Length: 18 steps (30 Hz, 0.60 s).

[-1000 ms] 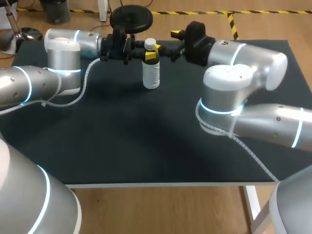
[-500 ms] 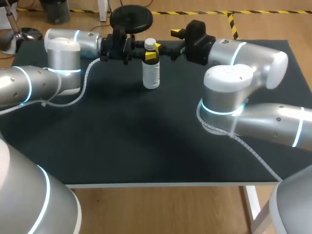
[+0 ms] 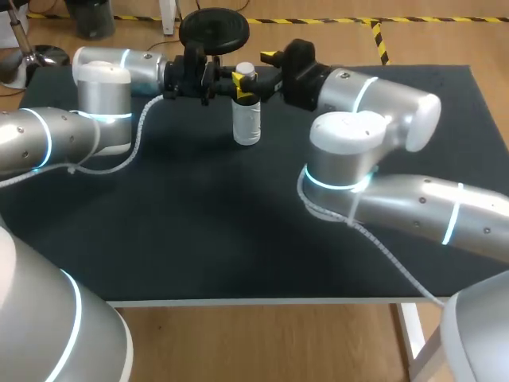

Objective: Unscrew the bottle cap

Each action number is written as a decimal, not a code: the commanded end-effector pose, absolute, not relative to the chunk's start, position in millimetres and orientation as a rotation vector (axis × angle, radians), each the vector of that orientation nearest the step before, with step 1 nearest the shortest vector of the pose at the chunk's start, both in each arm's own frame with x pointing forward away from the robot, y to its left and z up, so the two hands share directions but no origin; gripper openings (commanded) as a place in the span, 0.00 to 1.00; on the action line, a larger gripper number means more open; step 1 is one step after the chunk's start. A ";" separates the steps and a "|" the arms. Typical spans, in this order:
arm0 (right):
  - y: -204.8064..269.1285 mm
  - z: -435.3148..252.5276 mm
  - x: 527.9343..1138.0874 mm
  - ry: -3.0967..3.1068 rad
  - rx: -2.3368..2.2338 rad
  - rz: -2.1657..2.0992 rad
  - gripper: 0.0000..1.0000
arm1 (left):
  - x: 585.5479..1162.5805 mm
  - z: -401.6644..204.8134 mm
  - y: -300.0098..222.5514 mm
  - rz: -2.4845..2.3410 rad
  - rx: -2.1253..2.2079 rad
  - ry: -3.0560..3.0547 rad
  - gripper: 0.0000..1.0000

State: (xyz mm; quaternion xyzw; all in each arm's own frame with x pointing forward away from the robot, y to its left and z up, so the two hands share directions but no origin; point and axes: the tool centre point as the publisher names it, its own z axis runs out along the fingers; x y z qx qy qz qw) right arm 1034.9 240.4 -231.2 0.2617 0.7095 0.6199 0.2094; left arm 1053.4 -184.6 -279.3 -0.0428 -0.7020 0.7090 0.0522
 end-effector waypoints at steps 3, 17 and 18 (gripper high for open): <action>253.1 -238.3 1040.8 1.943 0.721 1.747 1.00 | 1053.7 -279.0 -185.2 2.155 -0.130 -2.136 0.00; 259.2 -247.3 1049.3 1.940 0.729 1.738 1.00 | 1053.7 -279.0 -185.2 2.155 -0.130 -2.136 0.00; 259.7 -247.3 1049.9 1.940 0.728 1.739 1.00 | 1053.7 -279.0 -185.2 2.155 -0.130 -2.136 0.00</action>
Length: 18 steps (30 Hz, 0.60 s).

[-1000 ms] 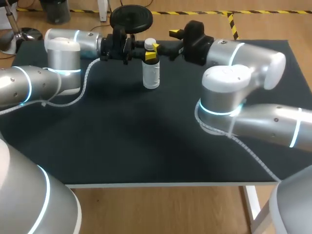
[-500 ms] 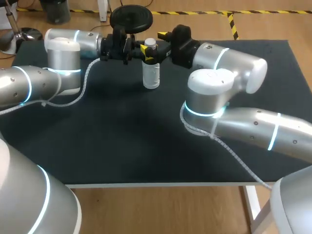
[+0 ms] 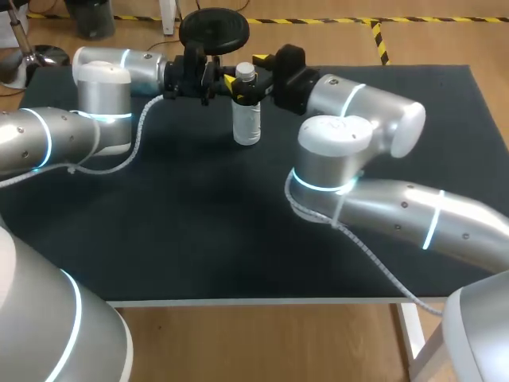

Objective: Unscrew the bottle cap

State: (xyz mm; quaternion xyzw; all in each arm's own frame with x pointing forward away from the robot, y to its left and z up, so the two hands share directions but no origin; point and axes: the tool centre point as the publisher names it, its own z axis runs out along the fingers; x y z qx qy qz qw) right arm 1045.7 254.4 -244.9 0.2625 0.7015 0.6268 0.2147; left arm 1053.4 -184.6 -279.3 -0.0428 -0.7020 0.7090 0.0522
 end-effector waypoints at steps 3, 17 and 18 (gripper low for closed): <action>261.5 -247.4 1051.6 1.942 0.723 1.742 1.00 | 1053.7 -279.0 -185.2 2.155 -0.130 -2.136 0.00; 267.6 -245.2 1054.5 1.954 0.688 1.748 0.48 | 1053.7 -279.0 -185.2 2.155 -0.130 -2.136 0.00; 267.7 -245.2 1054.6 1.954 0.688 1.749 0.46 | 1053.7 -279.0 -185.2 2.155 -0.130 -2.136 0.00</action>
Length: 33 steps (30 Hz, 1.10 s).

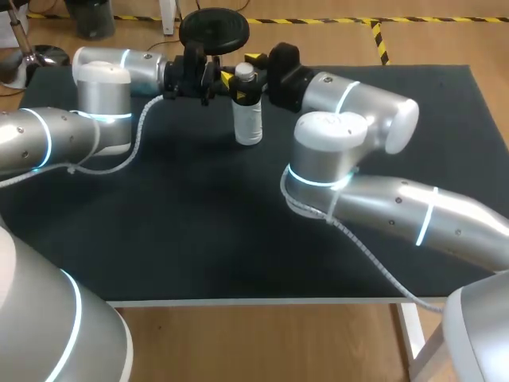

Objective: Unscrew the bottle cap

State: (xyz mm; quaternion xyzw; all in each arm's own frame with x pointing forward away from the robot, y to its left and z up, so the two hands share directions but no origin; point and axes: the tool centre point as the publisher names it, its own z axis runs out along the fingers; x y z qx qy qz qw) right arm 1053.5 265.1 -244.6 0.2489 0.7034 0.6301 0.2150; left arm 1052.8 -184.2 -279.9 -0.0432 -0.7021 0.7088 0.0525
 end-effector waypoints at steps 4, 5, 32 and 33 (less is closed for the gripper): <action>268.0 -245.5 1054.9 1.954 0.689 1.752 0.45 | 1053.7 -279.0 -185.2 2.155 -0.130 -2.136 0.00; 268.1 -245.7 1055.0 1.954 0.690 1.751 0.45 | 1053.7 -279.0 -185.2 2.155 -0.130 -2.136 0.00; 260.4 -244.7 1072.4 2.011 0.646 1.599 0.98 | 1053.7 -279.0 -185.2 2.155 -0.130 -2.136 0.00; 260.3 -244.5 1072.8 2.010 0.647 1.599 0.98 | 1053.7 -279.0 -185.2 2.155 -0.130 -2.136 0.00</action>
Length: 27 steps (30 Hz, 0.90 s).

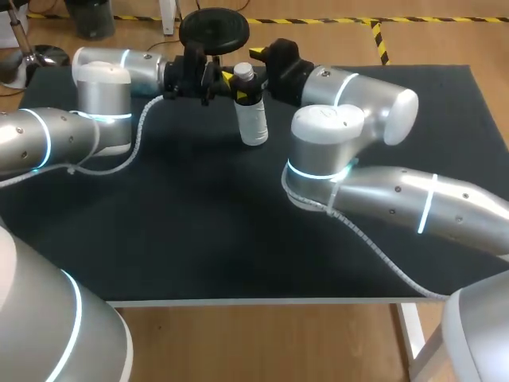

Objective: Unscrew the bottle cap

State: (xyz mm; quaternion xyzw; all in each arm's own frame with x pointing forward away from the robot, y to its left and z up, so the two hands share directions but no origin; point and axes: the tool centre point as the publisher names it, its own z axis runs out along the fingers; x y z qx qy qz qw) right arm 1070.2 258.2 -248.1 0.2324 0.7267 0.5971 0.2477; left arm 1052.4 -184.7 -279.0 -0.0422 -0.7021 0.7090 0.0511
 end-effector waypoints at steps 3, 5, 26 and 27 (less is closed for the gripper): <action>260.2 -244.2 1074.1 2.007 0.653 1.601 0.95 | 1053.7 -279.0 -185.2 2.155 -0.130 -2.136 0.00; 260.0 -244.2 1074.5 2.004 0.656 1.602 0.94 | 1053.7 -279.0 -185.2 2.155 -0.130 -2.136 0.00; 253.2 -248.2 1075.9 2.001 0.686 1.600 0.38 | 1053.7 -279.0 -185.2 2.155 -0.130 -2.136 0.00; 252.6 -248.4 1075.8 1.999 0.688 1.603 0.37 | 1053.7 -279.0 -185.2 2.155 -0.130 -2.136 0.00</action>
